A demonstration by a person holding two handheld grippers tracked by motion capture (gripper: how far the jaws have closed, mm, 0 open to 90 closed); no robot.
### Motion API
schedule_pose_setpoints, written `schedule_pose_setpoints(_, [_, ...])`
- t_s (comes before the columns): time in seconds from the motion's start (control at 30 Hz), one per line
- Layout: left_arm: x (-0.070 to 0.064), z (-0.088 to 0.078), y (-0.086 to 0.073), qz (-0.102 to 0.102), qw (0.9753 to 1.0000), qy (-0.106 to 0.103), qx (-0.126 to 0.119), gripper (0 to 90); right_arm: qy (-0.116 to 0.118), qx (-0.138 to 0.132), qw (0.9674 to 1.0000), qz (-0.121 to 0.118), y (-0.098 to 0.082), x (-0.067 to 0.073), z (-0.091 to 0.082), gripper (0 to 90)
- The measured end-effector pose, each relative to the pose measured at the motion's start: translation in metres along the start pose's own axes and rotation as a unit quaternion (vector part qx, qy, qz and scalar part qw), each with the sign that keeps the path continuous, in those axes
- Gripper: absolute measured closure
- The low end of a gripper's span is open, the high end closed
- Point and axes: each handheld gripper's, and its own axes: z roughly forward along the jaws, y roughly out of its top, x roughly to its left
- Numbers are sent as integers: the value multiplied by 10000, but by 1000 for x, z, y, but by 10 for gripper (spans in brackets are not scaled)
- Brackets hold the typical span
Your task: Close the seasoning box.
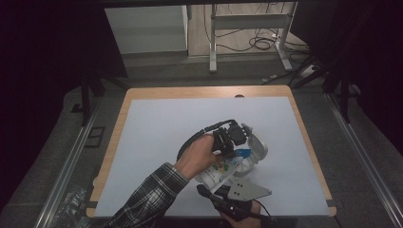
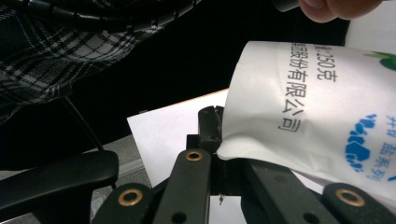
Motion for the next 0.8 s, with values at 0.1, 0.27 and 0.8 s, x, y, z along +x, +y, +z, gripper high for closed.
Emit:
schedule_pose_setpoints(0.1, [0,0,0,-2,10000,0,21,899,1,-4,10000,7,0,0,0,895])
schedule_pose_setpoints(0.27, [0,0,0,-6,10000,0,37,899,7,-36,10000,9,1,0,-1,895])
schedule_pose_setpoints(0.8, [0,0,0,-36,10000,0,78,898,13,-98,10000,-11,1,1,-2,895])
